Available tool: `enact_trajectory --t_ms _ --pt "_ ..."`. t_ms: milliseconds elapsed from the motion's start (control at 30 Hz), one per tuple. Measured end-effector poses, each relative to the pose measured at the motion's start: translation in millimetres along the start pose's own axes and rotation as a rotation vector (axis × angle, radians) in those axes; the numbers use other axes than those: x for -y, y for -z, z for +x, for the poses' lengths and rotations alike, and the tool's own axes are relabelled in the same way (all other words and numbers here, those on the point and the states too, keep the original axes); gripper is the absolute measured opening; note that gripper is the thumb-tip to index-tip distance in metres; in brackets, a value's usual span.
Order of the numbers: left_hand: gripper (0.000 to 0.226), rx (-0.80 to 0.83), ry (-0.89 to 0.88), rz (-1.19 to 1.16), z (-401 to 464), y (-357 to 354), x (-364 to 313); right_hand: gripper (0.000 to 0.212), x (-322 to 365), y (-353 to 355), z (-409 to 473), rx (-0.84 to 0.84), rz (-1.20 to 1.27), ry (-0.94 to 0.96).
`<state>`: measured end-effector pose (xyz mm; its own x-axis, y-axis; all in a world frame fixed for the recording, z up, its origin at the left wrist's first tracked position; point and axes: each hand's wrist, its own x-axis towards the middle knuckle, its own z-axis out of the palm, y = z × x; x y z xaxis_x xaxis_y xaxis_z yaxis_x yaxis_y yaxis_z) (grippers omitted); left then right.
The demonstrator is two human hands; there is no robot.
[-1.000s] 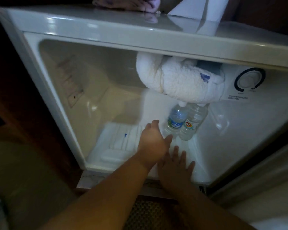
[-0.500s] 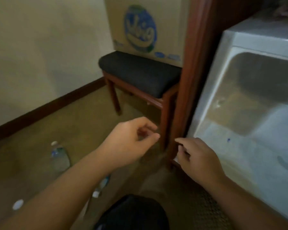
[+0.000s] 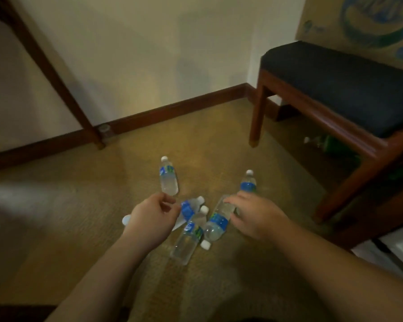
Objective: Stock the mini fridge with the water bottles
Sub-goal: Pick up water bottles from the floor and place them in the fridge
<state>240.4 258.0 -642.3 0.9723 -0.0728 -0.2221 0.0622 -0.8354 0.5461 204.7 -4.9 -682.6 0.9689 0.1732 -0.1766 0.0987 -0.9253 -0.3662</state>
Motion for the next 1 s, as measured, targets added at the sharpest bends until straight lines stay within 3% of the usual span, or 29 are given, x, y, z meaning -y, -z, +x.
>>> enact_trajectory --t_ms 167,300,433,600,867,1000 --pt "0.039 -0.219 0.010 0.205 -1.9 -5.7 54.9 0.050 26.3 -57.6 40.4 0.189 -0.094 0.172" --pt "0.055 -0.221 0.094 0.232 9.7 -9.6 80.6 0.056 42.7 -87.6 66.0 0.286 -0.161 0.215" --pt "0.055 -0.148 0.221 0.148 22.9 -15.0 97.4 0.055 42.2 -114.5 101.5 0.261 -0.166 -0.009" --pt "0.041 -0.211 0.228 0.014 27.4 -22.6 104.6 0.050 45.8 -134.3 137.9 0.154 0.039 -0.382" --pt "0.025 -0.299 0.148 0.009 22.4 -29.3 102.1 0.063 49.1 -147.1 156.7 0.217 0.006 -0.578" --pt "0.026 -0.319 0.128 0.014 22.8 -29.1 96.1 0.052 55.6 -147.2 147.8 0.207 0.180 -0.612"
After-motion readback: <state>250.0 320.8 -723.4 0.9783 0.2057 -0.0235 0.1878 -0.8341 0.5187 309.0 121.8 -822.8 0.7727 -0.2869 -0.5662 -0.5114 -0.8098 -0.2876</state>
